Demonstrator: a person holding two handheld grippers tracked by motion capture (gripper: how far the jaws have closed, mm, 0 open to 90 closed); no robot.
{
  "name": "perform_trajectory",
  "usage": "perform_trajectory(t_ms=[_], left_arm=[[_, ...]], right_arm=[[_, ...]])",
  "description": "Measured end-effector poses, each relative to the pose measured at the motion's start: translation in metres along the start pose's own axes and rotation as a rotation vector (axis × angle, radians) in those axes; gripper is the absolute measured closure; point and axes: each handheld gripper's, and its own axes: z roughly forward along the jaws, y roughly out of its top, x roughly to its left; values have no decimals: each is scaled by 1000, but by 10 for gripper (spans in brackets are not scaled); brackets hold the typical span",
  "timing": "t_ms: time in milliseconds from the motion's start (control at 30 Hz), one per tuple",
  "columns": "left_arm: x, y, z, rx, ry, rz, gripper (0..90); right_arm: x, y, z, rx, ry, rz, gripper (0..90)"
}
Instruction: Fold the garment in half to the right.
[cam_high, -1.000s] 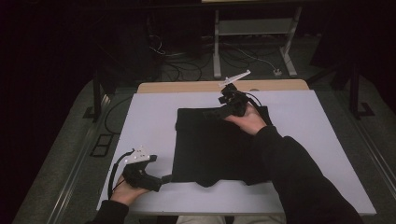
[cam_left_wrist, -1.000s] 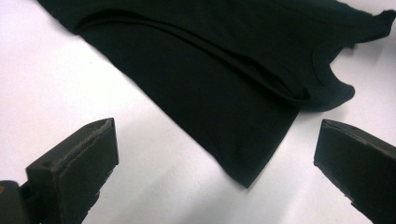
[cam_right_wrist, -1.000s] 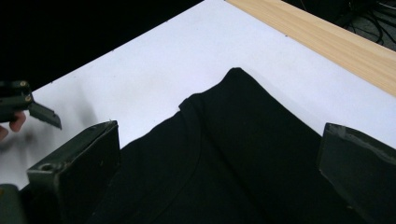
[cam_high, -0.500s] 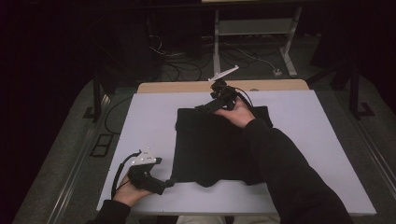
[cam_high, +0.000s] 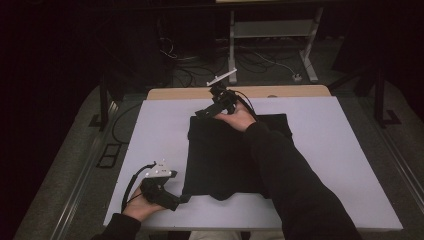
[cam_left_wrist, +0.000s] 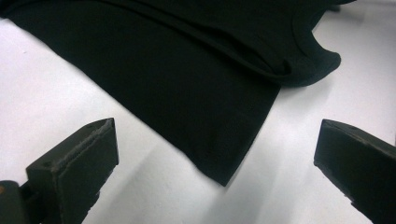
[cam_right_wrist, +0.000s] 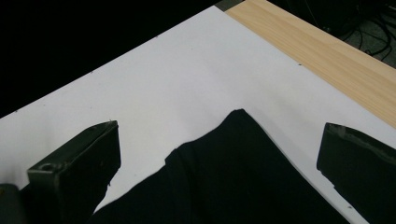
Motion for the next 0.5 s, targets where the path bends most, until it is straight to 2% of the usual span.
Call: perform_trajectory(t_ms=[267,500], left_arm=[[-1,0,4,13,-9,17,0],[-2,0,8,25,-21,16,0]], right_arm=[[1,4,28,3,2,10,0],[-2,3,50,-3,-27,15,0]])
